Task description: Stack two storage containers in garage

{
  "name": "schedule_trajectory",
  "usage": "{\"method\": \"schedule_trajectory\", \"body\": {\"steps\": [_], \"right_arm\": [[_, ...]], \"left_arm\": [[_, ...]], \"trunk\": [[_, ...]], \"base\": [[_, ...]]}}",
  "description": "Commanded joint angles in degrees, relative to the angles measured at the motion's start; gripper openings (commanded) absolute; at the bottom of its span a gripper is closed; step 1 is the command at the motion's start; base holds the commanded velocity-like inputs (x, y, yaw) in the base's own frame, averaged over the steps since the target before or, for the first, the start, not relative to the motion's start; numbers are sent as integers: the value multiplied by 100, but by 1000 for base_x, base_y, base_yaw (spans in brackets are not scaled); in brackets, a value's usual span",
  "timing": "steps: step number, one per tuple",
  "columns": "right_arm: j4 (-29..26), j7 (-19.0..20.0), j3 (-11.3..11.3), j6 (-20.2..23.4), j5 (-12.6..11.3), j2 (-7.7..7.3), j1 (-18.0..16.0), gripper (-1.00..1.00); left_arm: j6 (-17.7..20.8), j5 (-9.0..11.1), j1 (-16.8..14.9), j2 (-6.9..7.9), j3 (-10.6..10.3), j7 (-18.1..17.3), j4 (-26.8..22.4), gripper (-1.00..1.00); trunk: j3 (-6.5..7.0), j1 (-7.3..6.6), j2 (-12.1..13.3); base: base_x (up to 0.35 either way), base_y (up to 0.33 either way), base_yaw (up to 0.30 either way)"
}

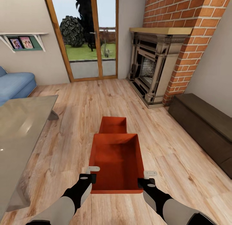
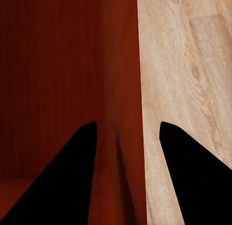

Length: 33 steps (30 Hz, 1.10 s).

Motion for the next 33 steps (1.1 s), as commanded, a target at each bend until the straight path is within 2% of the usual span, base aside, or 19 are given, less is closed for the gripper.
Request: {"method": "schedule_trajectory", "body": {"steps": [1, 33], "right_arm": [[-14, -137, -82, -31, 101, -29, -7, -100], [-14, -130, -83, -31, 101, -28, -8, -100]], "left_arm": [[59, -86, 0, 10, 109, 65, 4, -100], [59, -86, 0, 10, 110, 54, 9, -100]], "trunk": [[15, -23, 39], [589, -726, 1323]], "base": [[0, 0, 0], [0, 0, 0]]}}
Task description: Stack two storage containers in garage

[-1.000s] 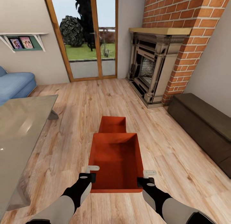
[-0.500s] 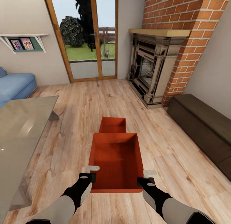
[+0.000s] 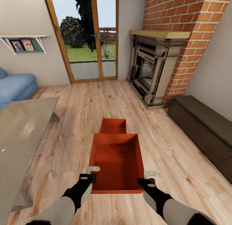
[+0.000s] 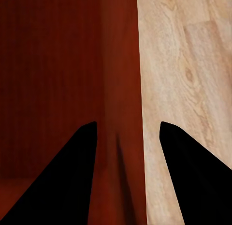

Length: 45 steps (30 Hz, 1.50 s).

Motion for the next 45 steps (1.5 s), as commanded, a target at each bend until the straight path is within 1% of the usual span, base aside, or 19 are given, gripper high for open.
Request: {"method": "schedule_trajectory", "body": {"steps": [1, 15, 45], "right_arm": [[-12, -141, -88, -41, 102, -19, -7, -100], [-12, -140, -87, -42, 98, -19, -6, -100], [-12, -140, -105, -47, 97, -35, -7, -100]], "left_arm": [[58, -87, 3, 20, 107, 35, 5, -100], [49, -87, -1, 20, 107, 43, 5, -100], [-4, -87, -3, 21, 115, 39, -2, -100]], "trunk": [[14, -23, 39], [266, -330, 600], [266, -330, 600]], "base": [[0, 0, 0], [0, 0, 0], [0, 0, 0]]}}
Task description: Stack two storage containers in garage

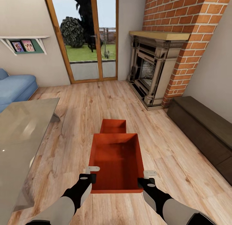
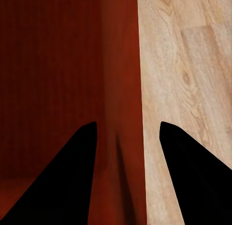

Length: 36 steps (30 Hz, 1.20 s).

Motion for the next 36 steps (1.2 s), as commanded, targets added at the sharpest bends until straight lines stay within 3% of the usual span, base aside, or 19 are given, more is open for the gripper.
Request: {"method": "schedule_trajectory", "body": {"steps": [1, 26, 36], "right_arm": [[-2, -113, -65, -30, 25, -49, -4, -100], [-2, -113, -94, -25, 24, -44, -4, -100], [-2, -113, -83, -25, 25, -46, -4, -100]], "left_arm": [[56, -128, -3, 3, 129, 57, -12, -100], [30, -128, -2, 3, 136, 70, -20, -100], [30, -128, -3, 3, 138, 63, -20, -100]], "trunk": [[-5, 0, -4], [-5, 0, -4], [-5, 0, -4]], "base": [[0, 0, 0], [0, 0, 0], [0, 0, 230]]}}
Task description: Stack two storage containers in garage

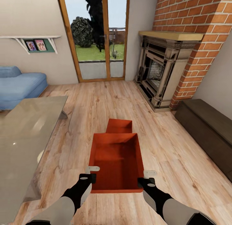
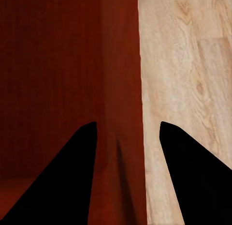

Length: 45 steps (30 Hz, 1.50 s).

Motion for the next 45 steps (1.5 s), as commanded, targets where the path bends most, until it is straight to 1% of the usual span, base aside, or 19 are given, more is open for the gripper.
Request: {"method": "schedule_trajectory", "body": {"steps": [1, 15, 24, 45], "right_arm": [[7, -116, -46, -30, -30, -45, -2, -100], [7, -116, -40, -30, -30, -63, -2, -100], [7, -116, -40, -38, -30, -73, -2, -100], [7, -116, -40, -38, -30, -67, -2, -100]], "left_arm": [[54, -156, -5, 3, 145, 56, -20, -100], [54, -156, -5, 3, 145, 54, -20, -100], [45, -156, -4, -4, 145, 54, -20, -100], [78, -156, -5, -6, 154, 54, -12, -100]], "trunk": [[-5, 0, -4], [-5, 0, -4], [-5, 0, -4], [372, -461, 839]], "base": [[0, 0, 278], [0, 0, 279], [0, 0, 55], [0, 0, 0]]}}
